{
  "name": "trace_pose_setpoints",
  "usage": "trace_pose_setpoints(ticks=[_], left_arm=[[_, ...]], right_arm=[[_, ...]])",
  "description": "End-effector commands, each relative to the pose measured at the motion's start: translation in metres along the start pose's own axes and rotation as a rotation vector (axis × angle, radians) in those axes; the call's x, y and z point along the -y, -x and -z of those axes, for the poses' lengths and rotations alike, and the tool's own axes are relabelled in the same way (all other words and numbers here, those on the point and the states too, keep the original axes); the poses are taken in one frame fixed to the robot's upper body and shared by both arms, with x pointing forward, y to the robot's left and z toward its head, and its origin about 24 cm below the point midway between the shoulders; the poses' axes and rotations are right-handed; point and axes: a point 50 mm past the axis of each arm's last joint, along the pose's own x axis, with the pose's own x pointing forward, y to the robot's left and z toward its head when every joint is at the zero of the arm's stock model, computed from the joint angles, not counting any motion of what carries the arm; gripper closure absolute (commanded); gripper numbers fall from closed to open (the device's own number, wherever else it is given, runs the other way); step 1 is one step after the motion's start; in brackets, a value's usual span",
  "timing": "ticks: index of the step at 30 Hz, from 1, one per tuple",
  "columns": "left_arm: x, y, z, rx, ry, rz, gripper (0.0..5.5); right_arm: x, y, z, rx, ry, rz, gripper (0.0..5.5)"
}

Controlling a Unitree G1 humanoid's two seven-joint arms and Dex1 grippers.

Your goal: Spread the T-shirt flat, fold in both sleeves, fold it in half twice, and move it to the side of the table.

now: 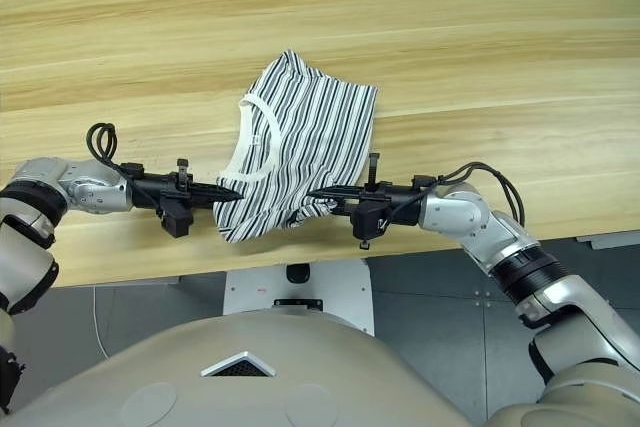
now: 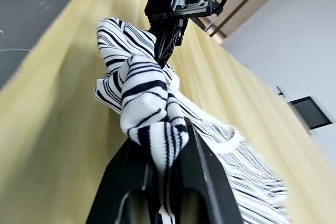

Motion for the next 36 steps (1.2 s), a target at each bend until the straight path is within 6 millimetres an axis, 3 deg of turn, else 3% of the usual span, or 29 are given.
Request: trace_pose_setpoints(ticks=[1, 4, 7, 15, 20, 26, 36], left_arm=[[0.025, -0.003, -0.016, -0.003, 0.168, 0.136, 5.40], [0.021, -0.002, -0.030, 0.007, 0.339, 0.186, 5.40], [0.011, 0.000, -0.040, 0.045, 0.486, 0.195, 5.40], [-0.027, 0.009, -0.034, 0.125, 0.697, 0.011, 5.40], [-0.051, 0.004, -0.018, 0.167, 0.846, -0.190, 5.40], [-0.069, -0.014, 0.018, 0.019, 0.981, -0.436, 5.40], [-0.091, -0.018, 0.054, -0.175, 0.998, -0.729, 5.40]], right_arm=[[-0.007, 0.012, -0.003, -0.043, -0.155, -0.144, 5.34], [-0.015, 0.014, -0.007, -0.040, -0.252, -0.220, 5.34], [-0.010, 0.013, -0.014, 0.017, -0.313, -0.196, 5.34], [0.031, 0.006, -0.019, 0.178, -0.425, 0.147, 5.34], [0.037, -0.001, 0.000, 0.075, -0.510, 0.309, 5.34], [0.037, -0.003, 0.024, -0.091, -0.605, 0.476, 5.34], [0.050, 0.015, 0.042, -0.171, -0.638, 0.706, 5.34]])
